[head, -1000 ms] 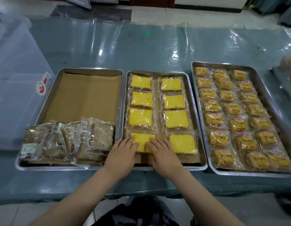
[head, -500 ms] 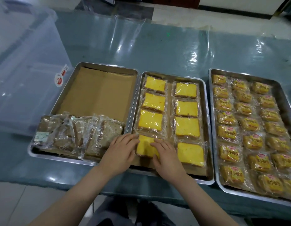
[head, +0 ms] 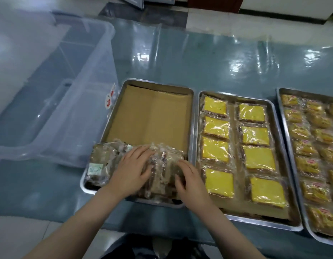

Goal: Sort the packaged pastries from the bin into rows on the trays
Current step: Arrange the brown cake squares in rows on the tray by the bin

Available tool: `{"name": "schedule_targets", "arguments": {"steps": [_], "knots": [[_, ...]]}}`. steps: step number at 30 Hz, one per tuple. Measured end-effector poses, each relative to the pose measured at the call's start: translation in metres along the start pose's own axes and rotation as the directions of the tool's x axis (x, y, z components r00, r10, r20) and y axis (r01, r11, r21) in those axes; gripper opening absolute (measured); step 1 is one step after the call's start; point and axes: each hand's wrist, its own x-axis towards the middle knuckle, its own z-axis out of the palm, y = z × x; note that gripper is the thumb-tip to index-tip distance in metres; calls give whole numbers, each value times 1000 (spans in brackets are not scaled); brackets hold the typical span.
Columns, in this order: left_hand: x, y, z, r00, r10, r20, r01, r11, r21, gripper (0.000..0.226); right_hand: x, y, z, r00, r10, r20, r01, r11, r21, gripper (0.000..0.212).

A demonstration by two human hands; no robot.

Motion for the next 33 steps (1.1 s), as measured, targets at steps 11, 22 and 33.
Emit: {"name": "schedule_targets", "arguments": {"steps": [11, 22, 33], "knots": [[14, -80, -38, 981, -125, 150, 82, 961, 264, 77, 27, -32, 31, 986, 164, 9, -163, 983, -84, 67], [46, -110, -51, 937, -247, 247, 194, 956, 220, 63, 104, -39, 18, 961, 205, 185, -181, 974, -140, 51], [57, -103, -45, 905, -301, 302, 241, 945, 222, 68, 202, -53, 32, 941, 16, 338, 115, 925, -362, 79]]}}
